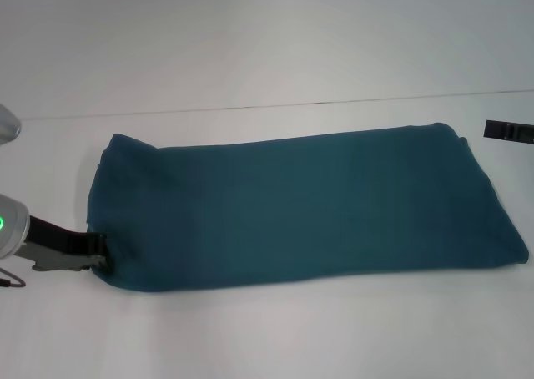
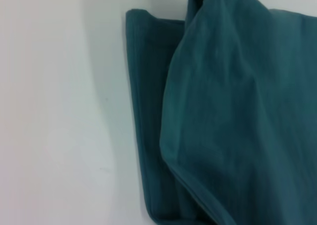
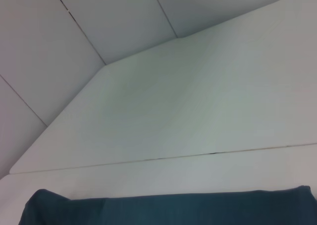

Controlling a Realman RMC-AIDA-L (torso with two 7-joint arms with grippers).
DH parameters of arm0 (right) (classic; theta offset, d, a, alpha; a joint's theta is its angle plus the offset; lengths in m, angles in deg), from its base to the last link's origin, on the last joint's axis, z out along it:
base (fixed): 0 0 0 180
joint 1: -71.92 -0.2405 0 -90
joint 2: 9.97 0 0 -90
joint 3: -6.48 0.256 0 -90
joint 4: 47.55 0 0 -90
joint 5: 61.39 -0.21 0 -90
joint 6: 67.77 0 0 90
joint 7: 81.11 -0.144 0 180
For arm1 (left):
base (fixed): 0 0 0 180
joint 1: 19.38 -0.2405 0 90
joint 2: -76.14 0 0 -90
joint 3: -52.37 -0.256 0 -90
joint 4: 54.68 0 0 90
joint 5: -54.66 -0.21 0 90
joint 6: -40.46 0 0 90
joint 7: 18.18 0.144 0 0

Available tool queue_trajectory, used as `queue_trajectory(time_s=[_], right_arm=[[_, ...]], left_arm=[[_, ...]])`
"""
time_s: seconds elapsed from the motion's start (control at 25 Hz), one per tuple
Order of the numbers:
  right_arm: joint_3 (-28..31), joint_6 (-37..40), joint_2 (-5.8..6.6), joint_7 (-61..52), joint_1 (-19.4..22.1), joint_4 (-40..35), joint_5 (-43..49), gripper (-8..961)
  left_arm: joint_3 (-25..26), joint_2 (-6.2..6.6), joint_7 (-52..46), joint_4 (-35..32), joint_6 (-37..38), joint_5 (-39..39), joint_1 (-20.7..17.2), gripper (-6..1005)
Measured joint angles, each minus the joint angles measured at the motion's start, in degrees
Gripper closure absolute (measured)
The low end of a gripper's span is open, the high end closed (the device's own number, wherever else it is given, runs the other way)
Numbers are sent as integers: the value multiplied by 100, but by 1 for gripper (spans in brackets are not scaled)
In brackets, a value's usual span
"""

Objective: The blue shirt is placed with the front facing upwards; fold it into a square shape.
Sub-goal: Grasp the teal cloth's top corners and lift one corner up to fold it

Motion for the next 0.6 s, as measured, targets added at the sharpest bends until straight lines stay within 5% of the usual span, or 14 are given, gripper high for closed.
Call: queue_trajectory(time_s=[0.32, 0.6], right_arm=[[0, 1, 2, 3, 13, -2, 0, 44], [0, -43, -24, 24, 24, 22, 0, 46]], left_arm=[[4, 0, 8, -42, 10, 1, -66, 984], [60, 11, 45, -168, 63, 44, -158, 984]])
